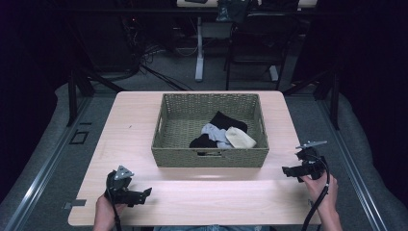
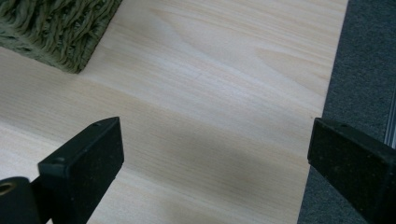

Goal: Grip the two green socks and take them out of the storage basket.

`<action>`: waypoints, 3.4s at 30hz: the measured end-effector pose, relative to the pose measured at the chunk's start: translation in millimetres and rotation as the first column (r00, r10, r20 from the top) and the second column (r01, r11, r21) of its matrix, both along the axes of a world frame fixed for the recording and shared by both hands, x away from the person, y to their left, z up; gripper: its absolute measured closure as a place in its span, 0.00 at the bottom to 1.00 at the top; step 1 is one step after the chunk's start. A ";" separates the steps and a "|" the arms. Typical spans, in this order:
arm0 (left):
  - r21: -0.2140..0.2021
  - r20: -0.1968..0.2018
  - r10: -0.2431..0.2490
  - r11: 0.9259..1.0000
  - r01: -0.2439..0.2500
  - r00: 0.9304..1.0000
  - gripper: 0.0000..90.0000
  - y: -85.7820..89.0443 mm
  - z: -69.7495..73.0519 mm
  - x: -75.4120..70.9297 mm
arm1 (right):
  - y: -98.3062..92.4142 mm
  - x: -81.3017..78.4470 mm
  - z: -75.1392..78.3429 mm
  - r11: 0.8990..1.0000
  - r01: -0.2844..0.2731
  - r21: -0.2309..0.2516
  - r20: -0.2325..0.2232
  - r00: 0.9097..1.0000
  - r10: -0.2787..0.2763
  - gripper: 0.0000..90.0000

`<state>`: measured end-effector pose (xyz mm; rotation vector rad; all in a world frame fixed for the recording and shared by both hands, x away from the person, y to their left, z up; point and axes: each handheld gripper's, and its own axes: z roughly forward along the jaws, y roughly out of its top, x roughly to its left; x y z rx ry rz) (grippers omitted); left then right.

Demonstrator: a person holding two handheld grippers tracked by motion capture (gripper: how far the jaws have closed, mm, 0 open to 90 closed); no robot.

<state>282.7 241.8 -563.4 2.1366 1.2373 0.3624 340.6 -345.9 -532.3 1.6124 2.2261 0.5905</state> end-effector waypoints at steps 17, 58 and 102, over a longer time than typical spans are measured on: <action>-0.004 -0.001 -0.010 1.000 0.010 1.000 0.00 -4.3 -1.3 5.8 | -3.1 10.1 25.4 0.996 -0.022 0.085 -0.016 1.000 0.024 0.00; -0.008 -0.002 -0.007 1.000 0.007 1.000 0.00 -4.0 -1.5 6.2 | 78.0 98.2 123.0 0.978 -0.173 0.113 -0.026 0.984 0.177 0.00; -0.009 -0.001 -0.014 1.000 0.014 1.000 0.00 -3.6 -1.3 5.8 | 172.5 150.0 56.5 0.978 -0.208 0.015 -0.178 0.962 0.208 0.37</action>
